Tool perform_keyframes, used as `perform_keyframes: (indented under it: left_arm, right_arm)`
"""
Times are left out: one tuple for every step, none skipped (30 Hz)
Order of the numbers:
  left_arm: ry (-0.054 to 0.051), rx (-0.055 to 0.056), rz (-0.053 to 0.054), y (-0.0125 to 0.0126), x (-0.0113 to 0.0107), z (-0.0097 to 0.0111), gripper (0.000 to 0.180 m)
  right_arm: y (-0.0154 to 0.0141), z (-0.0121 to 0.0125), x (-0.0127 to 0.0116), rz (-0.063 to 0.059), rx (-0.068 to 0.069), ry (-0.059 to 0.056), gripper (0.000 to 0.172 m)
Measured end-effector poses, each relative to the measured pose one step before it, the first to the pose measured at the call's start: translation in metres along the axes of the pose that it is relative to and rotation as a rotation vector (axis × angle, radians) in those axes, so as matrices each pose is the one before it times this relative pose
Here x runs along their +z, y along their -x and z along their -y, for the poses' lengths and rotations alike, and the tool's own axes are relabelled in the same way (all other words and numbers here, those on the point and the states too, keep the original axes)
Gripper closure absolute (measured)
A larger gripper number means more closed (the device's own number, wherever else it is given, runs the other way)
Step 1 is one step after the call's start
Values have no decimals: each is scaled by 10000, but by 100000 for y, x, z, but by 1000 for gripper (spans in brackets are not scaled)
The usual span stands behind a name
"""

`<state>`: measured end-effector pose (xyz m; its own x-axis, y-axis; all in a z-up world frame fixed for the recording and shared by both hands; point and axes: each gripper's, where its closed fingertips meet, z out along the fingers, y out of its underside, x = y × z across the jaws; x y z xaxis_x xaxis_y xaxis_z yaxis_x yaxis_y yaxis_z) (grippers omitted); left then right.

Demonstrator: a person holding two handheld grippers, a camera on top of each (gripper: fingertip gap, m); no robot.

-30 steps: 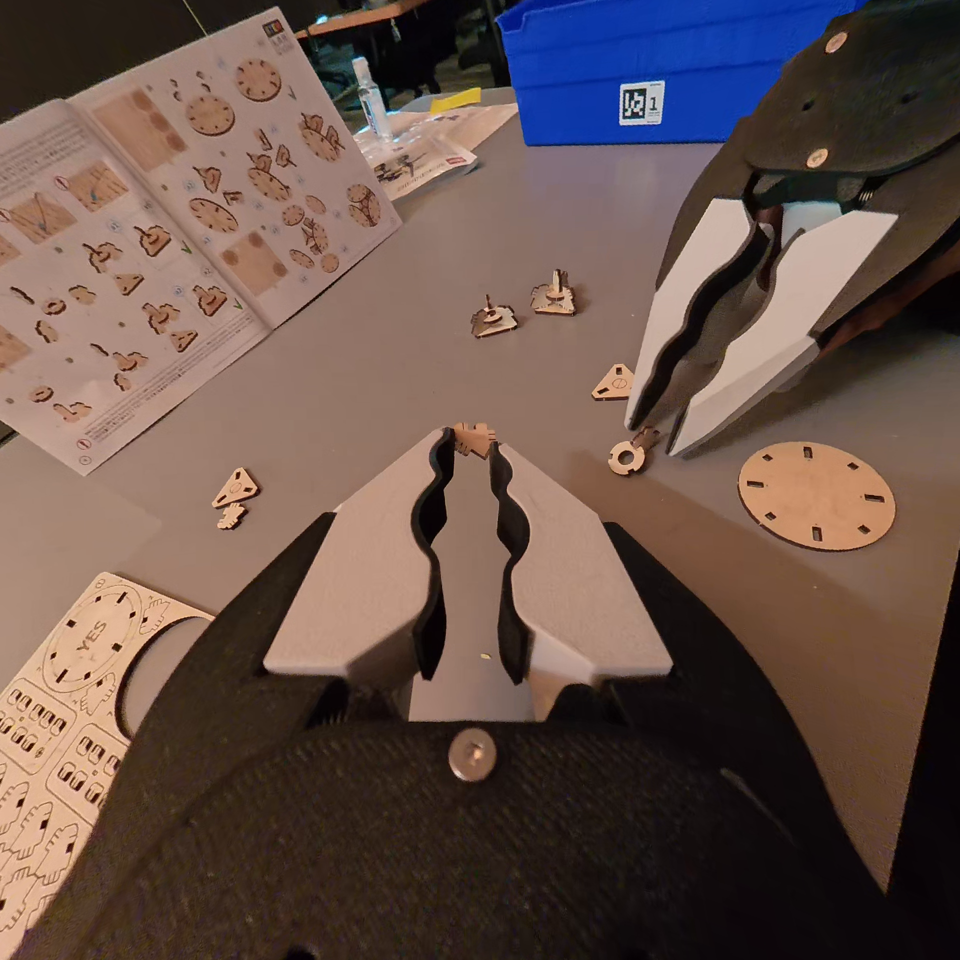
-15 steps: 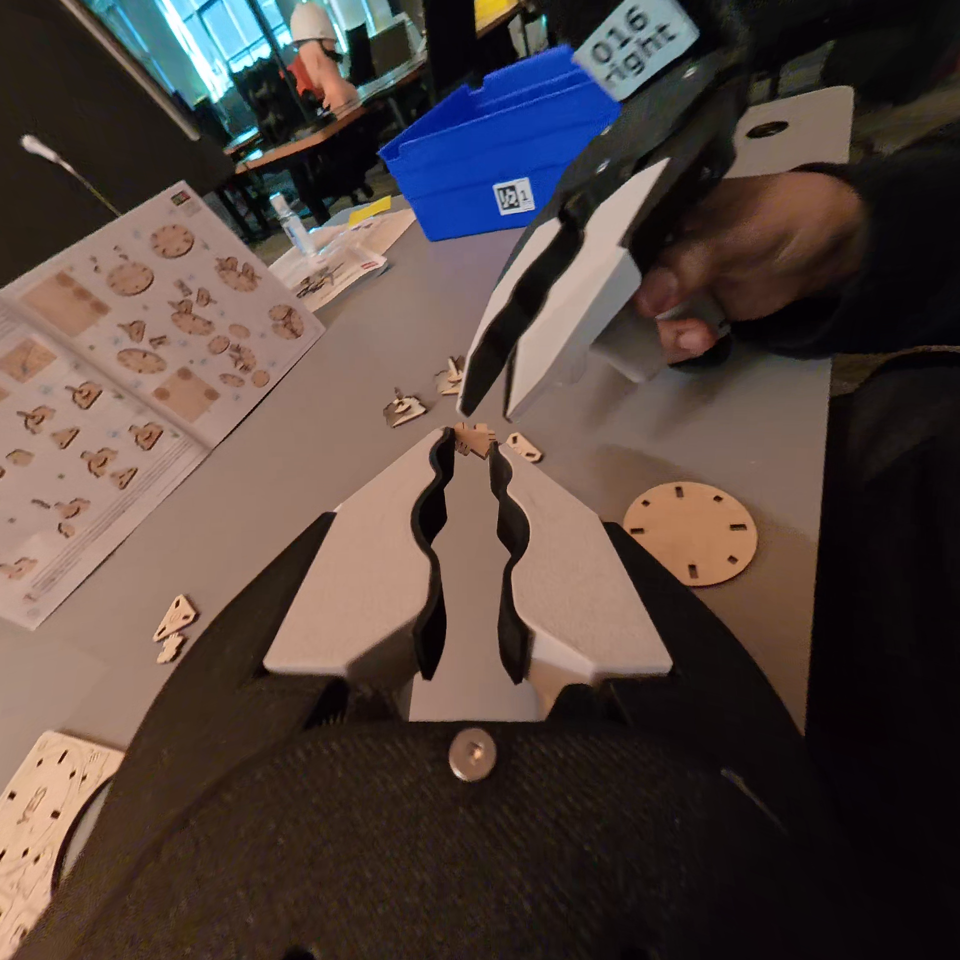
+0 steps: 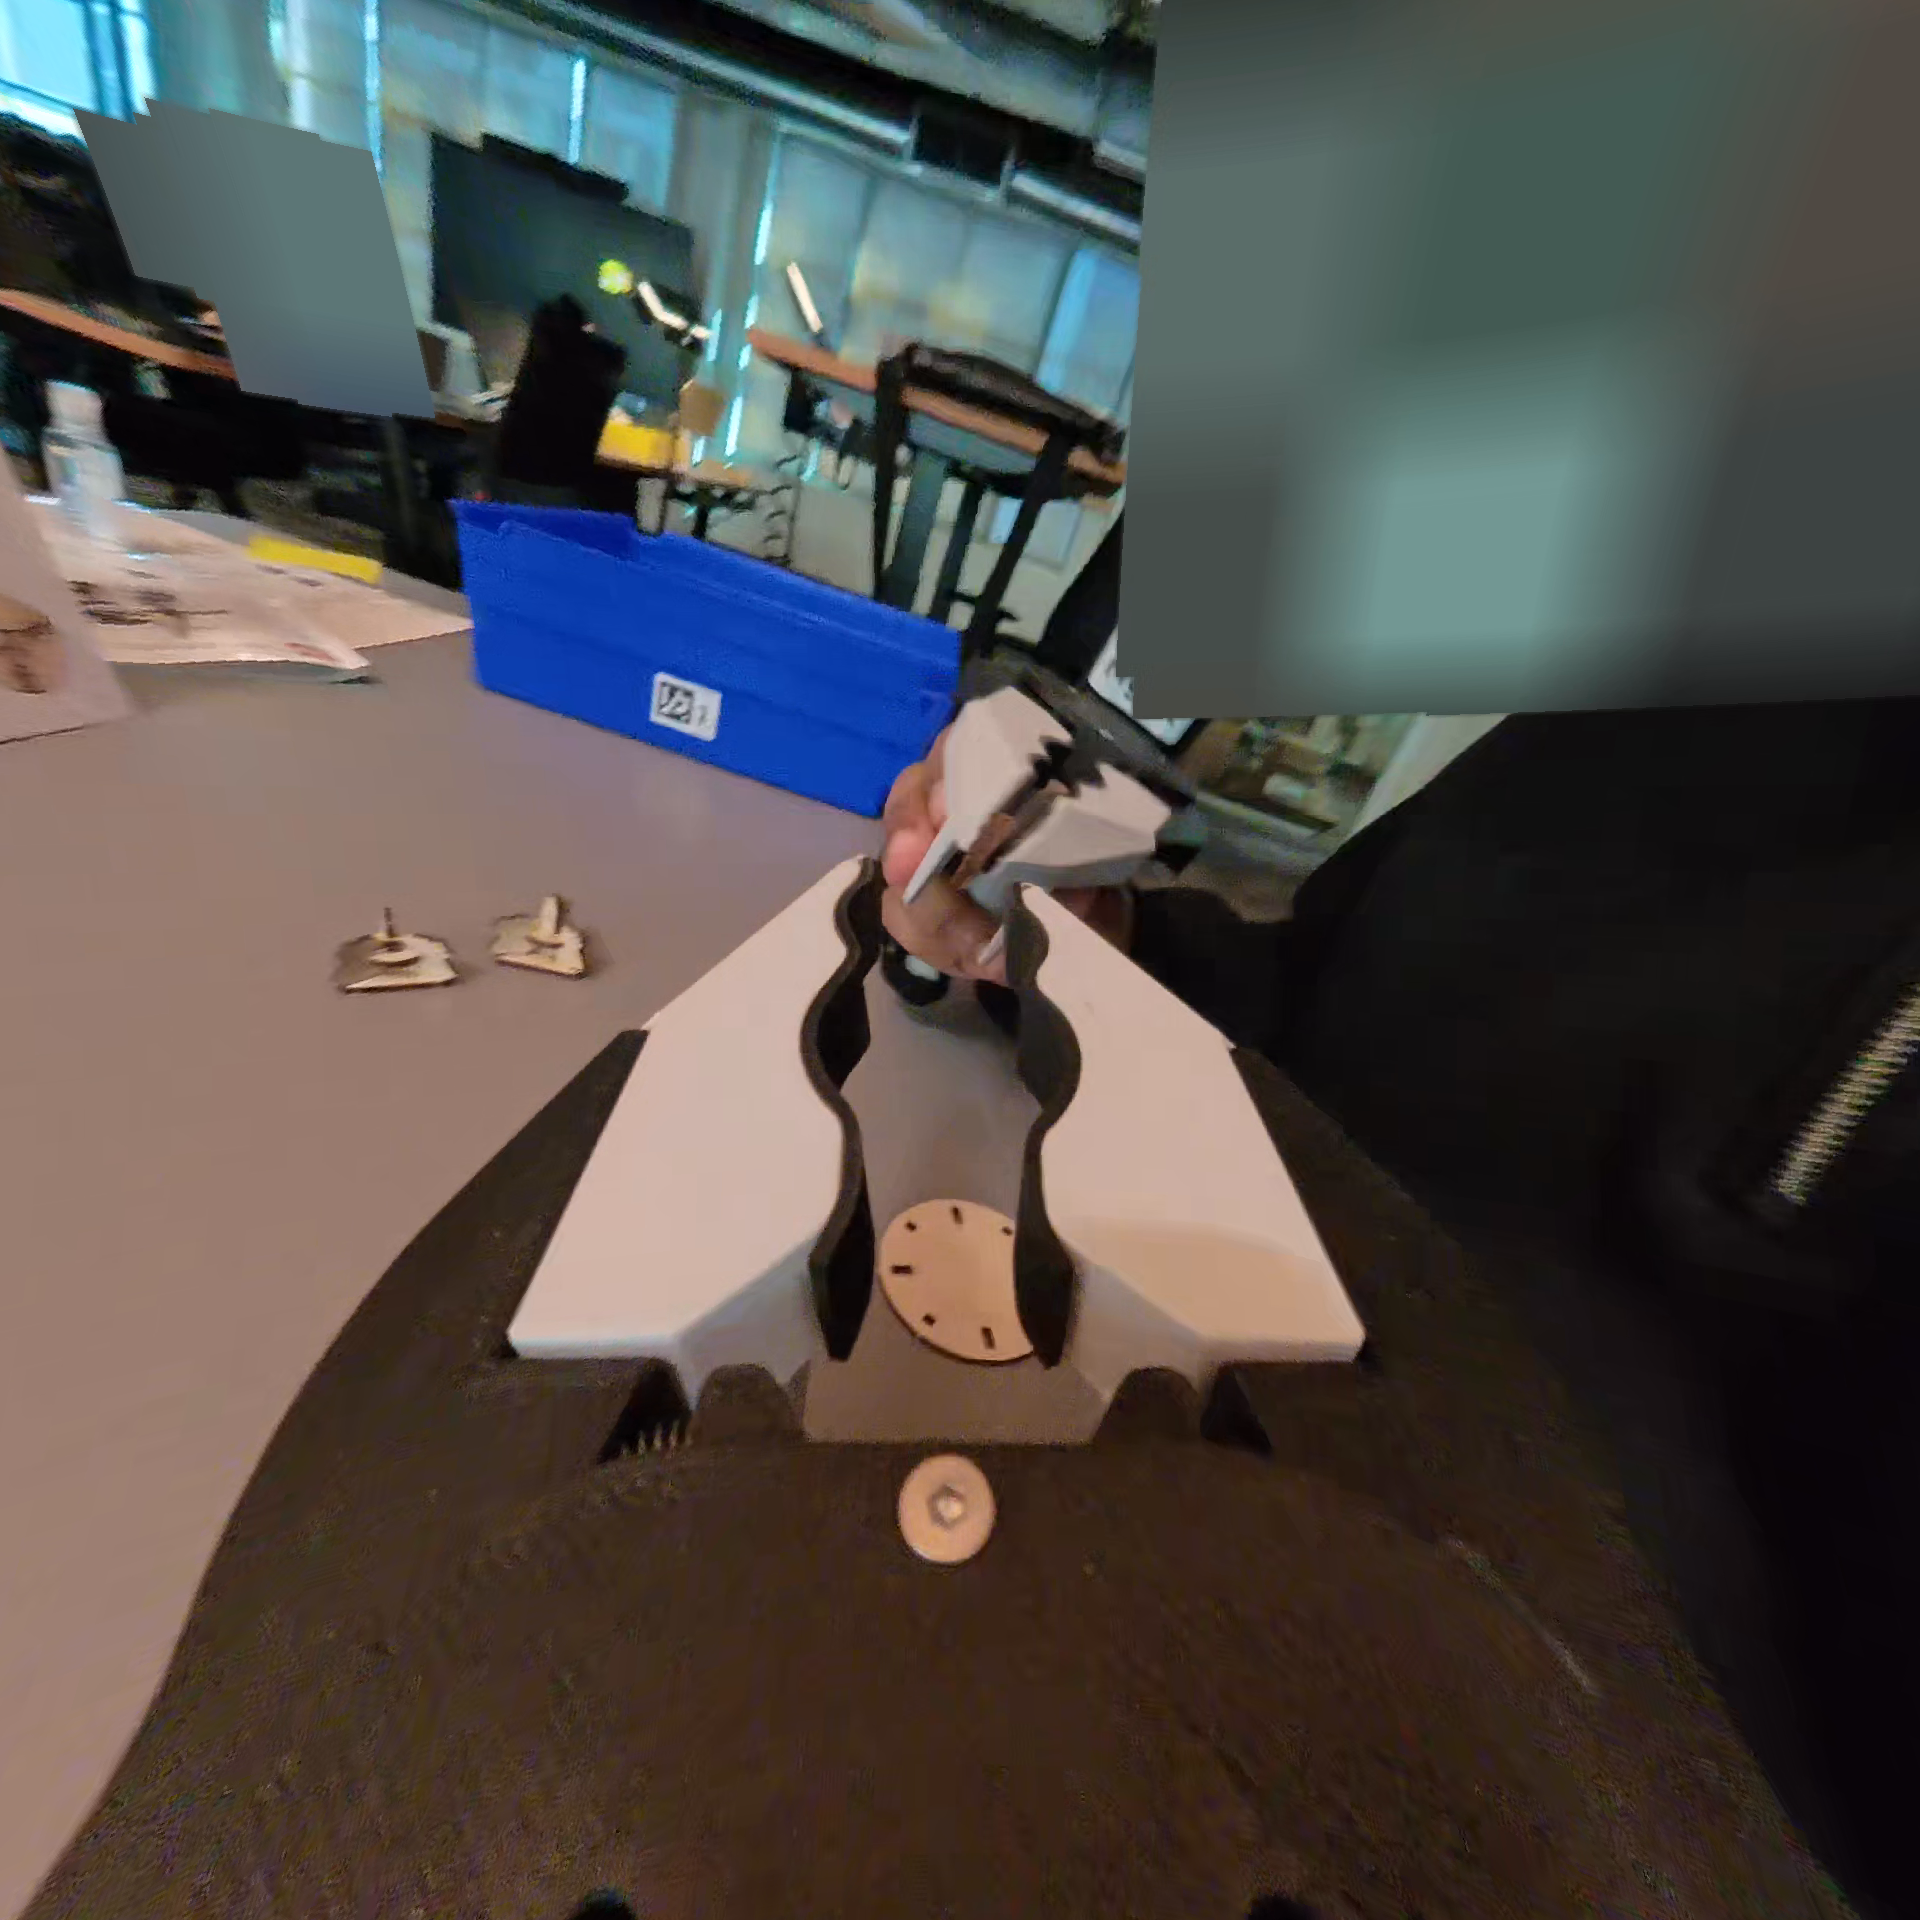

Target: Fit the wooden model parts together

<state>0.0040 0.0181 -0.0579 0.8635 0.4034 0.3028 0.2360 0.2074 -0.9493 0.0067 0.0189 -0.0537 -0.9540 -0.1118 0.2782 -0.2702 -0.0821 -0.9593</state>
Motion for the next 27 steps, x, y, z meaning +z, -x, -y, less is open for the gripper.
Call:
perform_keyframes:
  left_arm:
    - [-135, -86, -240, -287, -143, 184, 162]
    - [-33, 39, -196, -336, -37, 54, 163]
    - [48, 89, -76, -192, 70, -75, 163]
    - [132, 102, -48, -149, 121, -226, 162]
    - [144, 71, -50, -130, 126, -258, 161]
    - [93, 26, -30, -64, 113, -190, 161]
    - [35, 8, -22, -44, 69, -93, 161]
    - [0, 5, -33, -60, 32, -28, 161]
    - [-21, 6, -40, -69, -25, 27, 161]
    - [-48, 21, -23, -59, -42, 93, 161]
    - [-60, 26, -5, -32, -64, 123, 161]
    - [-65, 13, 25, 10, -57, 132, 162]
    - [-29, -2, 14, 24, -28, 58, 162]
    - [42, -10, -42, -35, 11, -75, 163]
    - [19, -42, -5, 36, 17, -62, 163]
    - [4, -48, 13, 59, 19, -29, 163]
    - [13, -23, -10, 3, 39, -56, 164]
    - [-72, -47, -36, -39, -8, 109, 167]
    - [-28, -34, -17, -2, -16, 46, 169]
    - [-1, -30, -56, -57, -18, -5, 173]
    - [-11, -60, -45, -39, 9, 15, 175]
    - [-49, -63, -52, -31, -4, 57, 176]
    - [-29, -92, -86, -64, 3, 28, 176]
    - [-34, -109, -53, -12, -10, 33, 178]
    - [-23, -94, -20, 59, -41, 38, 180]
    - [-39, -82, 7, 109, -86, 49, 180]
    - [-100, -117, 52, 181, -154, 175, 179]
  right_arm:
    - [461, 399, -83, -230, -1408, -89, 171]
    - [182, 158, -30, -423, -1454, 65, 171]
    - [-3, -35, -10, -551, -1448, 155, 172]
    - [0, -18, 5, -544, -1383, 85, 172]
    - [55, 80, -2, -458, -1144, -21, 171]
    - [250, 80, 33, -209, -713, -35, 172]
    - [368, 20, 73, 48, -230, 17, 172]
    - [258, 74, 61, 116, 54, 1, 172]
    - [33, 148, 1, 35, 94, -65, 172]
    - [-135, 122, -64, -36, 54, -65, 172]
    - [-107, 18, -62, -11, 72, -22, 172]
    - [21, -62, -39, 77, 168, -1, 172]
    - [153, -52, 13, 169, 315, -15, 172]
    - [150, -59, 36, 203, 491, -26, 172]
    - [54, -44, 43, 189, 638, -38, 172]
    - [-10, 4, 23, 204, 730, -73, 172]
    - [-33, 34, 26, 197, 782, -91, 171]
    - [-70, -14, 37, 177, 778, -55, 171]
    - [-64, -89, 61, 165, 733, -29, 172]
    - [-40, -92, 43, 153, 650, -32, 172]
    - [-44, -59, 22, 133, 528, -44, 171]
    - [4, 27, -12, 132, 413, -82, 171]
    - [47, 58, -3, 113, 332, -92, 171]
    - [20, 45, -3, 70, 251, -68, 171]
    - [0, 23, 5, 28, 155, -53, 170]
    - [-35, 6, -17, -17, 59, -37, 166]
    - [-127, -49, -39, -80, -22, 1, 160]
